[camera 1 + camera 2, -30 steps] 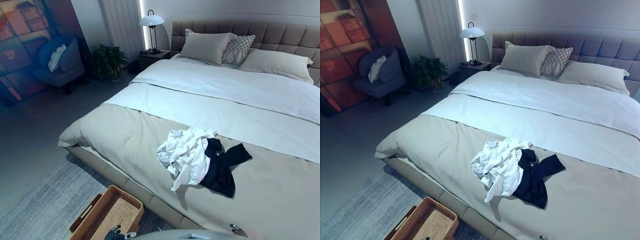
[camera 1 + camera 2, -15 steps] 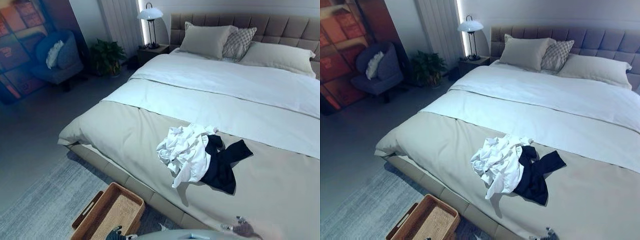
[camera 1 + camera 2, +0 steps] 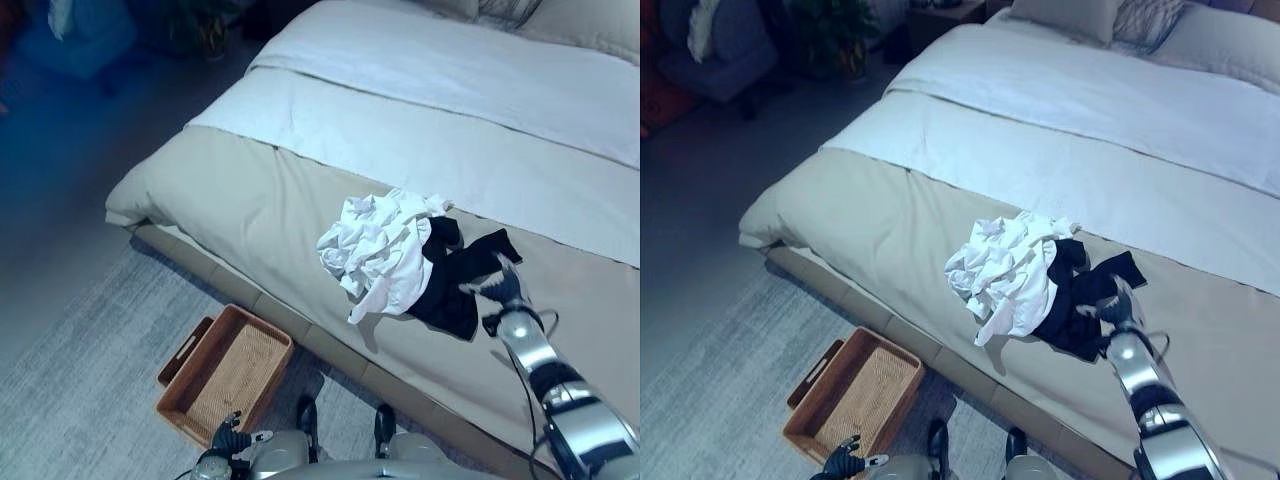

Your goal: Pick up clothes into the bucket

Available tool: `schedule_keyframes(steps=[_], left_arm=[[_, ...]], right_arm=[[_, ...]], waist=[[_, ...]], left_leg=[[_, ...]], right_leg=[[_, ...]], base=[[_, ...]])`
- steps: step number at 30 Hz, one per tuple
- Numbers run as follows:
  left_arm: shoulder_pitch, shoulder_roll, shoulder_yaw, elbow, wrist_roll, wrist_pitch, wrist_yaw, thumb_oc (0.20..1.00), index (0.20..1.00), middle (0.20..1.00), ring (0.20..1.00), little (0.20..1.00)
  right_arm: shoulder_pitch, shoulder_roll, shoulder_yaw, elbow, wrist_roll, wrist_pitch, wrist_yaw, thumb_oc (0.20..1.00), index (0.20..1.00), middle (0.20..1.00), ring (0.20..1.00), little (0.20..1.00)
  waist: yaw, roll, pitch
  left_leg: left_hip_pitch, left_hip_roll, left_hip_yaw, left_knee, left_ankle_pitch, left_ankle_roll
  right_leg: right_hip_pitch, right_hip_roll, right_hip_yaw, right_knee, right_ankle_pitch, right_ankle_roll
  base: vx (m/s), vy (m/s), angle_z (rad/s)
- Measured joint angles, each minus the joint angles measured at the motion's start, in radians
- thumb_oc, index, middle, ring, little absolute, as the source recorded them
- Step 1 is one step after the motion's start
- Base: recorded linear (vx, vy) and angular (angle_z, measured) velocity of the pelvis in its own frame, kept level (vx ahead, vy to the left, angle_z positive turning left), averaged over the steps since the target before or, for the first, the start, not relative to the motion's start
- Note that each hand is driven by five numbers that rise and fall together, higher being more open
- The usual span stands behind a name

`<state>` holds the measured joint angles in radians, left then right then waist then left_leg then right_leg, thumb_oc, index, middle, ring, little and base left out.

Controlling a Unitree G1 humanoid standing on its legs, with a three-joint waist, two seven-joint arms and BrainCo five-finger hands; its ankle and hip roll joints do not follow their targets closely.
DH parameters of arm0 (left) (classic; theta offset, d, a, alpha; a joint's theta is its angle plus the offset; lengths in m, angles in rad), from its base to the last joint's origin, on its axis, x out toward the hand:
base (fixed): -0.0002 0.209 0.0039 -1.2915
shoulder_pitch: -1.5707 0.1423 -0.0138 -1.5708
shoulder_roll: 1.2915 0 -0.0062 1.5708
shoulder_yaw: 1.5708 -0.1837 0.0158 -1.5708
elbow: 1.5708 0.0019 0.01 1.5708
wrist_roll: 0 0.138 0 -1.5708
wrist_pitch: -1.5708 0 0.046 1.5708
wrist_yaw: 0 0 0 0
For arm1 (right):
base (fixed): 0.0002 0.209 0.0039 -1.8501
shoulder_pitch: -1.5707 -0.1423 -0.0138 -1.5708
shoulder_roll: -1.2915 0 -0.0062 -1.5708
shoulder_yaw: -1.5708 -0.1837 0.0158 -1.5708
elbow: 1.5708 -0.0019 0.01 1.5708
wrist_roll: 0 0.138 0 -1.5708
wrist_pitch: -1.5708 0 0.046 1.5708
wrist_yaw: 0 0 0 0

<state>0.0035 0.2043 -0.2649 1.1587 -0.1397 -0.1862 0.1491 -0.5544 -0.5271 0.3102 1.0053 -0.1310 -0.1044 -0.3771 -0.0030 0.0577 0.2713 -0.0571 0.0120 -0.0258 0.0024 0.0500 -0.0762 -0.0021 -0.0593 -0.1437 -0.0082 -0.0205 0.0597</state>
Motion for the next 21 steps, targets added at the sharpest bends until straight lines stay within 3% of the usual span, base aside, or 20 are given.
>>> schedule_keyframes(steps=[5,13,21], left_arm=[[-0.055,0.015,-0.067,-0.019,0.000,0.000,0.028,1.000,1.000,1.000,1.000,1.000],[-0.181,0.019,-0.147,-0.062,0.000,-0.022,0.075,1.000,1.000,1.000,1.000,1.000],[-0.249,-0.002,-0.198,-0.066,-0.013,-0.023,0.091,1.000,1.000,1.000,1.000,1.000]], right_arm=[[-0.135,0.015,0.083,0.042,-0.064,0.012,-0.029,1.000,1.000,1.000,1.000,1.000],[-0.340,0.008,0.240,0.103,-0.260,0.057,-0.096,1.000,1.000,1.000,1.000,1.000],[-0.485,0.050,0.330,0.302,-0.312,0.109,-0.082,1.000,1.000,1.000,1.000,1.000]], waist=[[0.034,0.007,0.051],[0.078,0.008,0.144],[0.102,-0.001,0.165]], left_leg=[[-0.051,-0.019,-0.005,0.022,0.000,0.001],[-0.181,-0.042,-0.048,0.046,0.026,0.034],[-0.256,-0.056,-0.082,0.047,0.043,0.035]], right_leg=[[-0.067,-0.023,-0.003,0.061,-0.017,0.010],[-0.197,-0.049,-0.041,0.141,-0.032,0.017],[-0.261,-0.064,-0.071,0.153,-0.035,0.016]], base=[[-0.04,0.063,0.05],[-0.04,0.024,0.18],[-0.03,0.009,0.14]])
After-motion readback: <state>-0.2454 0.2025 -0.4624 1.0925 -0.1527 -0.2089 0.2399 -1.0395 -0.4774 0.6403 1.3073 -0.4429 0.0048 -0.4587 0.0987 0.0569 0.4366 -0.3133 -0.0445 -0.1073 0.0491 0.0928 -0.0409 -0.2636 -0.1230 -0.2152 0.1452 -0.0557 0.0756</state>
